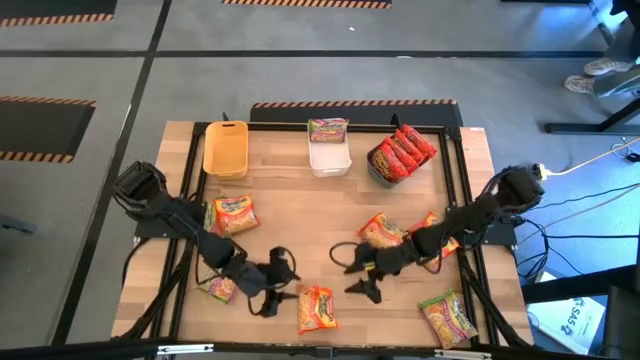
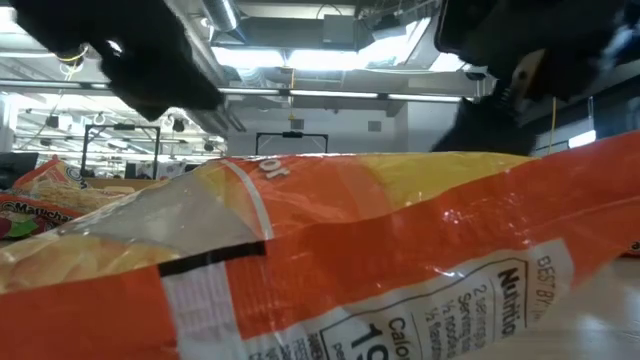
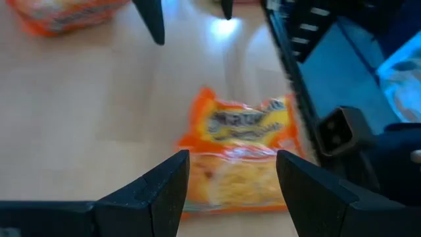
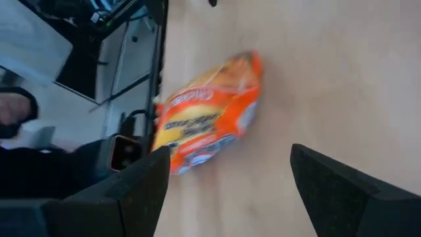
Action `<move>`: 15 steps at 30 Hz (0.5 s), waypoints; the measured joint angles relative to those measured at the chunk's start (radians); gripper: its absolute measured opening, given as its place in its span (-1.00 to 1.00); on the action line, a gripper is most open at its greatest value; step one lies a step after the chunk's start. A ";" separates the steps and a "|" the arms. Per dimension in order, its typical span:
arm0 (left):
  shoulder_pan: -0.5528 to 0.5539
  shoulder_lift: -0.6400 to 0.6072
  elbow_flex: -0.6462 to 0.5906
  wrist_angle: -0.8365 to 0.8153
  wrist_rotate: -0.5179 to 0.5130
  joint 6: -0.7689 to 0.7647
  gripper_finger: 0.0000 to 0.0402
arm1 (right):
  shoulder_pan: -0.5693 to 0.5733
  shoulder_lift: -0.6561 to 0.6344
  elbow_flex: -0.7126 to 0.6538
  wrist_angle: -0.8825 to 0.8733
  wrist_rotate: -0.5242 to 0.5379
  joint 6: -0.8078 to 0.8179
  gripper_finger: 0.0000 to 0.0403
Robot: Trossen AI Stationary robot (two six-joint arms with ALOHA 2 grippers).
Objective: Sort Maruchan noodles
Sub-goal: Put the green noodle pack into the white bin
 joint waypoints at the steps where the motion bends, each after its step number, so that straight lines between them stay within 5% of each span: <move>1: -0.015 0.017 0.000 0.016 0.000 -0.012 0.11 | 0.015 0.023 0.016 0.004 0.007 0.031 0.46; 7: -0.073 0.145 0.004 0.194 -0.007 -0.091 0.11 | 0.078 0.165 0.124 0.006 0.011 0.203 0.46; 15: -0.088 0.298 0.087 0.209 -0.028 -0.133 0.11 | 0.091 0.303 0.244 -0.002 -0.032 0.384 0.46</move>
